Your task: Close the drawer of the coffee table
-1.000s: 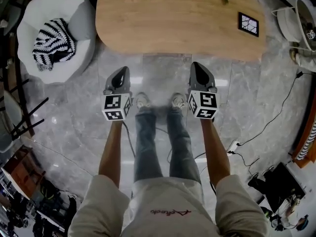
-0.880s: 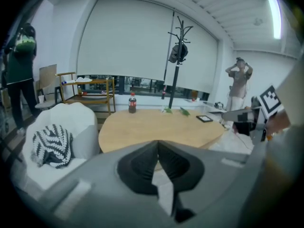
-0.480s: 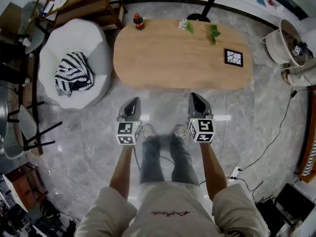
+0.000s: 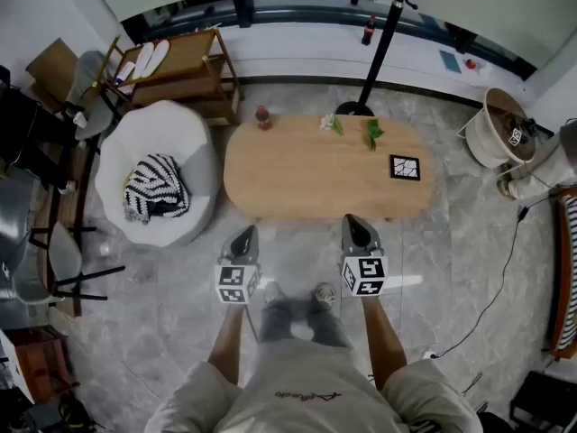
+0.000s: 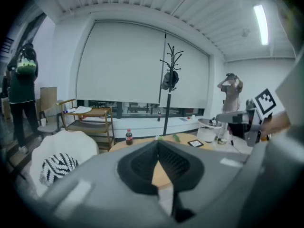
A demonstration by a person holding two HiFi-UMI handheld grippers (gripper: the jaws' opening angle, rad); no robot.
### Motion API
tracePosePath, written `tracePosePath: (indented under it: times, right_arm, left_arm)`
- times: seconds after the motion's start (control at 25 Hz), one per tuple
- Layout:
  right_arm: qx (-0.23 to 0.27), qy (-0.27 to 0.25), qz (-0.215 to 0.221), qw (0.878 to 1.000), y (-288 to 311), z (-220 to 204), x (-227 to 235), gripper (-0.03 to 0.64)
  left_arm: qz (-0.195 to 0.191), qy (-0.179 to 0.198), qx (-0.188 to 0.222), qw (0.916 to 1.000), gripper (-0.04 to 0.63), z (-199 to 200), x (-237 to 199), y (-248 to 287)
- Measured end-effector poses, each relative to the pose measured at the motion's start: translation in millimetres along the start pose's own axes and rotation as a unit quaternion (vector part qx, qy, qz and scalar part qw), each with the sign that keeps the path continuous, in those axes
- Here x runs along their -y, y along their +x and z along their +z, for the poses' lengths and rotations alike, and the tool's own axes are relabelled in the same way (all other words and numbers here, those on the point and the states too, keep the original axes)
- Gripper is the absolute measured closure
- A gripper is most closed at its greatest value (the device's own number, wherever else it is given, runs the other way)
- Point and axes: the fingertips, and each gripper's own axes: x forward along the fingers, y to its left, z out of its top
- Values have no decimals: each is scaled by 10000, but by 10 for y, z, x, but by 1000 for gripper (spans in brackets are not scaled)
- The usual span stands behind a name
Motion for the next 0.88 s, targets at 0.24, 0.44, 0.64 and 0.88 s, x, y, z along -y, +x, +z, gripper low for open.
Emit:
tracePosePath:
  times: [0.24, 0.44, 0.64, 0.88]
  right_arm:
    - [425, -60, -68, 9991, -545, 680, 30, 614]
    - [559, -174, -88, 9982, -850, 936, -38, 614]
    - [667, -253, -145, 9973, -1048, 1118, -60, 614]
    - [784, -312, -224, 9962, -1102, 1246, -12, 614]
  left_arm:
    - [-167, 321, 140, 9992, 595, 529, 218, -501]
    - [-71, 361, 447, 9983, 595, 887, 217, -731]
    - [12, 385, 823, 9959, 595, 1326, 165, -879]
    - [115, 547, 1118, 9922, 595, 1625, 48, -938]
